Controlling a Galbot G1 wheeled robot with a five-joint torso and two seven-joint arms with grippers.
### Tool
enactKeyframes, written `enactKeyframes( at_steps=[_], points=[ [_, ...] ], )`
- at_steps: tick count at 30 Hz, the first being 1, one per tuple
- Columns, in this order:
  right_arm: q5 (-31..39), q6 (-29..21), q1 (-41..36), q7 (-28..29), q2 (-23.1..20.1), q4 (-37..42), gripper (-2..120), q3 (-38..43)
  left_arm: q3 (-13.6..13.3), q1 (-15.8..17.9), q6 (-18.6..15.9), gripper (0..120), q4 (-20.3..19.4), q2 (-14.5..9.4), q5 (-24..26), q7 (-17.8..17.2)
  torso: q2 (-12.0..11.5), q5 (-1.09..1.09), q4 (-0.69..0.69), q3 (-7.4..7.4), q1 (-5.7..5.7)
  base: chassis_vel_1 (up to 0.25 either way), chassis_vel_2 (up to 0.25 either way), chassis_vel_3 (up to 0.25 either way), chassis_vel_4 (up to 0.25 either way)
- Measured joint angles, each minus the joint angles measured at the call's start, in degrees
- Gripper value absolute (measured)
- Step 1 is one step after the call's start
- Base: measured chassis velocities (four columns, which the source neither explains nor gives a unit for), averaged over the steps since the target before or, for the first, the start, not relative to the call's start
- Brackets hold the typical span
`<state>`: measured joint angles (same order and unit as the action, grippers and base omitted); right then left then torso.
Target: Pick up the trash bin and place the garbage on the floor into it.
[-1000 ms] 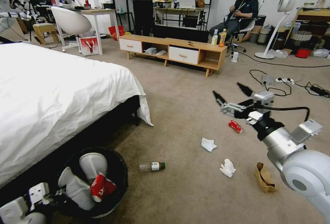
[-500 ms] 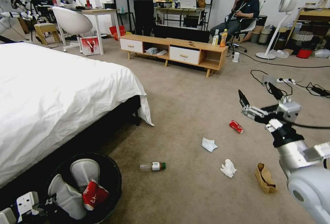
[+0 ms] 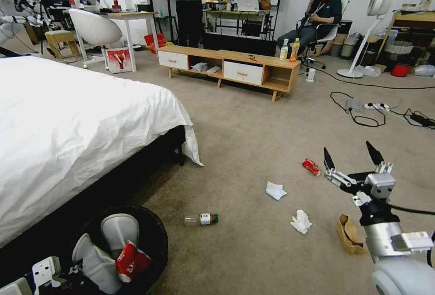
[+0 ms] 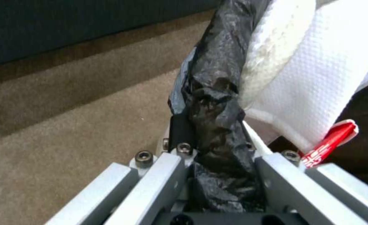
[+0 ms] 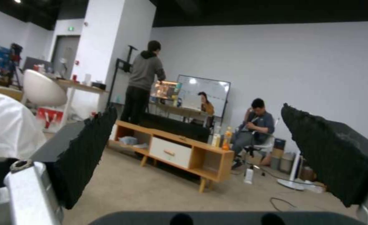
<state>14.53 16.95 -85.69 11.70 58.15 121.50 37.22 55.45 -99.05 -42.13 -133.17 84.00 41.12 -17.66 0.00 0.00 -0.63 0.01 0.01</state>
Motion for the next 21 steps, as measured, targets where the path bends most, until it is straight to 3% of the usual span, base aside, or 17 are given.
enactKeyframes(
  at_steps=[9, 21],
  points=[
    [-4.51, 1.19, -2.27, -0.29, 7.25, -0.83, 100, -0.49, -0.22, 0.39, 0.00, 3, 0.35, 0.14, 0.01, 0.10, 0.00, 0.00, 0.00, 0.00, 0.00, 0.000, 0.000, 0.000, 0.000],
    [-5.66, 2.26, -3.39, -0.69, 10.33, -1.59, 100, -0.11, 0.37, 0.61, 0.00, 3, 0.64, 0.23, 0.45, 0.04, 0.00, 0.00, 0.00, 0.00, 0.00, 0.000, 0.000, 0.000, 0.000]
  ],
)
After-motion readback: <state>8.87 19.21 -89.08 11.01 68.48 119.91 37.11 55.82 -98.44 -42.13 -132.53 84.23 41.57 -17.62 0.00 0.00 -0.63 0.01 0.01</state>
